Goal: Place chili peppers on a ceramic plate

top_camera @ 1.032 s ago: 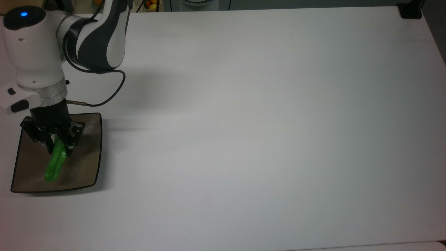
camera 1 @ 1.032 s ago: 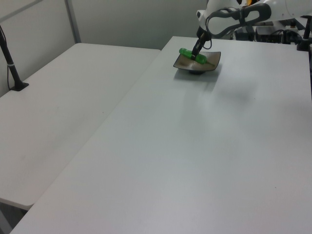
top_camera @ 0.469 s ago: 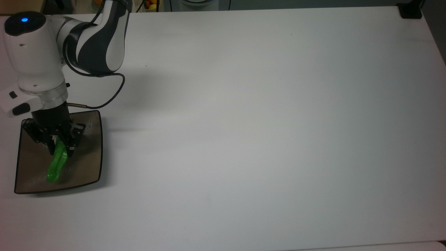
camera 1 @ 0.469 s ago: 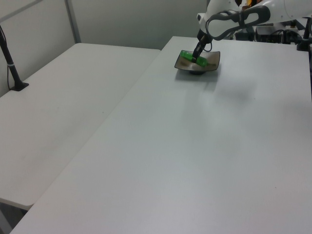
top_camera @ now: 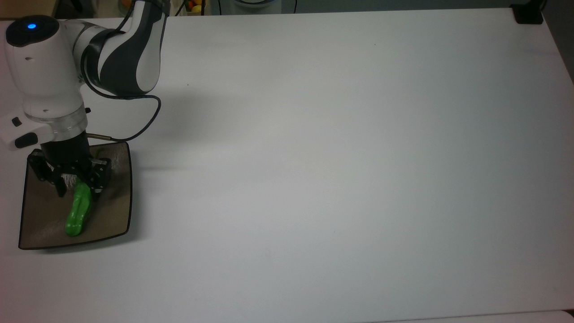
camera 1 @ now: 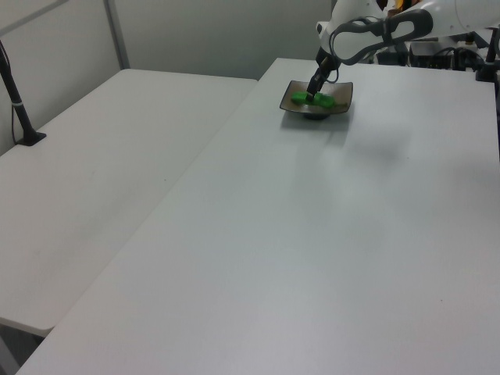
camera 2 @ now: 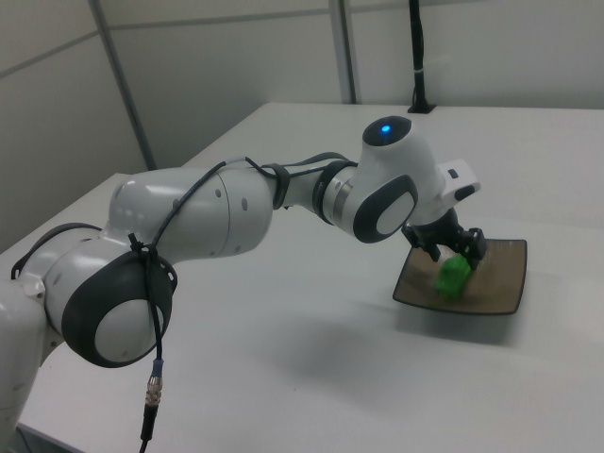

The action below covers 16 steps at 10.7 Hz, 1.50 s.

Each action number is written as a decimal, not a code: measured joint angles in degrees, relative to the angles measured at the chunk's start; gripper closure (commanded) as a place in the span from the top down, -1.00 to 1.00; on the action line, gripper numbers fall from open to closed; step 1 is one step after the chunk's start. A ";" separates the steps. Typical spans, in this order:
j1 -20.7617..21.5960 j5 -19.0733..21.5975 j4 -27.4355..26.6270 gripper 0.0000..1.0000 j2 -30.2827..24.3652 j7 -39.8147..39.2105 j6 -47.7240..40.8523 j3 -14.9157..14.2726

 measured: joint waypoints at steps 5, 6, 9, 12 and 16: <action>0.09 0.00 0.42 1.00 -2.10 0.68 0.00 0.20; 0.25 0.00 -0.10 1.00 -4.39 0.68 -1.34 0.43; 1.74 0.00 -2.56 1.00 -16.75 0.71 -20.41 0.55; 4.99 0.18 -5.19 1.00 -30.14 0.79 -41.51 0.80; 14.43 0.78 -13.77 1.00 -43.43 7.20 -50.78 1.07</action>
